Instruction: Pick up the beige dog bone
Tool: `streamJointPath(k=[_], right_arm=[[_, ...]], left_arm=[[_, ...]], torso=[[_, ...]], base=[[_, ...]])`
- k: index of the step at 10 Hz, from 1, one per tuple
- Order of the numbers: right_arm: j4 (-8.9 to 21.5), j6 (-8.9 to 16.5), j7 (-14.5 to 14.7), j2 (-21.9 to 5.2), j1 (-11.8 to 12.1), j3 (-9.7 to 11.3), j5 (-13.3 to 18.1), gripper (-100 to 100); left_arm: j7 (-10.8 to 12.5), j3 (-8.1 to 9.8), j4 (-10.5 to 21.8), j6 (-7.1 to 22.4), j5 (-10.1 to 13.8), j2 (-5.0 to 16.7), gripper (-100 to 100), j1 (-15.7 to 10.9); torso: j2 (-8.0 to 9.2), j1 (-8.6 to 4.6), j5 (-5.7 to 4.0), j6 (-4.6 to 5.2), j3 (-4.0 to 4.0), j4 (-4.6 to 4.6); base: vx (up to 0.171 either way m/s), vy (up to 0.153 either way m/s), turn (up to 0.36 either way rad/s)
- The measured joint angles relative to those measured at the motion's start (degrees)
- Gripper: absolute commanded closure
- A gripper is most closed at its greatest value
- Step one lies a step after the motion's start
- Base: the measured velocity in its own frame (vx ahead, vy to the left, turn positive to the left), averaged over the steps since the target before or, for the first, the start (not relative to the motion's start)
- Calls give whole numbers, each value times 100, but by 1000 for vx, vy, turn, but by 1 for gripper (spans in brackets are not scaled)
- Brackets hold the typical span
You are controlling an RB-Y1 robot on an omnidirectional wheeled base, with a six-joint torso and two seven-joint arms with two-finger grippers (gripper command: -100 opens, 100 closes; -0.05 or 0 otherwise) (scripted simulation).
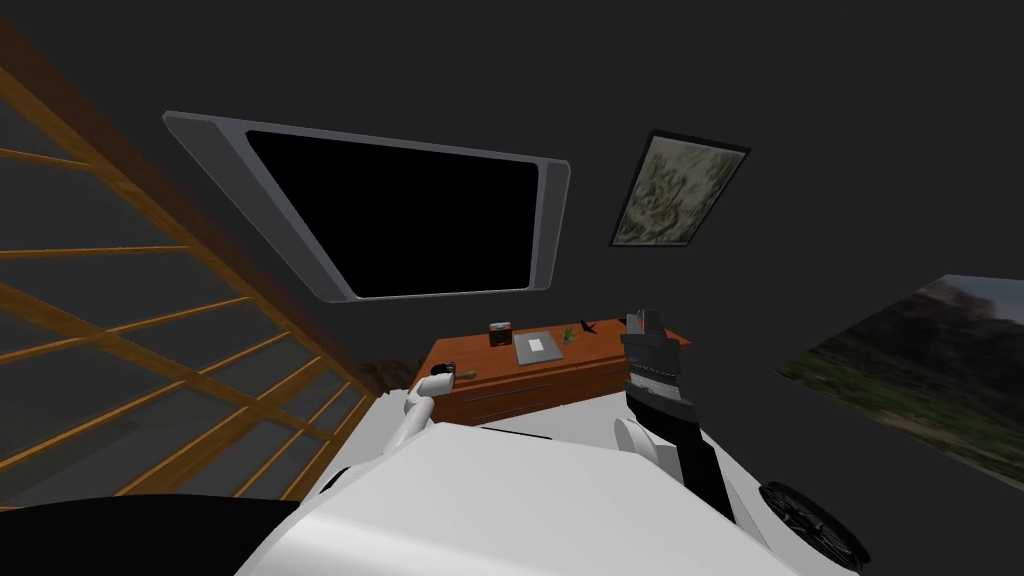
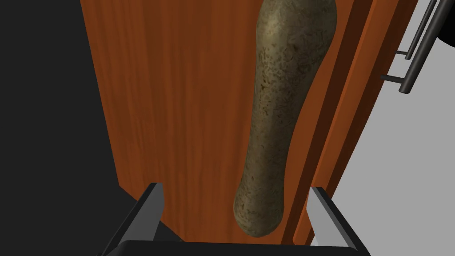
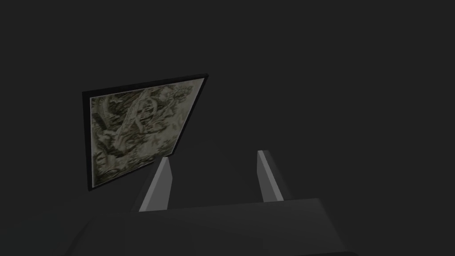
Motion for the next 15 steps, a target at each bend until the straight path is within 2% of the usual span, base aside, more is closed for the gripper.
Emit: streamJointPath(k=[1, 2, 3, 4, 8, 9, 13, 14, 15], right_arm=[[0, 0, 0, 0, 0, 0, 0, 0], [0, 0, 0, 0, 0, 0, 0, 0], [0, 0, 0, 0, 0, 0, 0, 0], [0, 0, 0, 0, -1, 0, 0, 0], [0, 0, 0, 0, 0, 0, 0, 0], [0, 0, 0, 0, 0, 0, 0, 0], [0, 0, 0, 0, -1, 0, 0, 0], [0, 0, 0, 0, -1, 0, 0, 0], [0, 0, 0, 0, -1, 0, 0, 0]], left_arm=[[17, 4, 10, 98, -12, -20, -100, 19], [47, 17, 168, 144, -38, -27, -100, -34], [55, 19, 189, 151, -42, -28, 0, -41], [54, 19, 186, 150, -41, -27, -100, -41], [72, -60, 521, -236, -33, -44, -100, 13], [72, -62, 530, -260, -32, -45, 100, 15], [71, -63, 530, -258, -33, -45, 100, 15], [71, -63, 530, -258, -33, -45, 0, 15], [71, -63, 530, -258, -33, -45, 100, 15]], torso=[[4, 4, 1, 0, 2, 1], [1, 5, 1, 1, 1, 1], [10, 1, 0, 0, 5, 2], [18, -2, 0, 0, 10, 4], [-9, 5, 1, 0, -5, -2], [4, 1, 0, 0, 2, 1], [22, -3, -1, 0, 13, 6], [23, -4, -2, 0, 14, 6], [24, -4, -2, 0, 14, 6]], base=[[58, 25, -45], [27, 12, -11], [0, 0, 0], [35, 13, 19], [66, 17, 15], [0, 0, 0], [0, 0, 0], [0, 0, 0], [-60, -23, -30]])
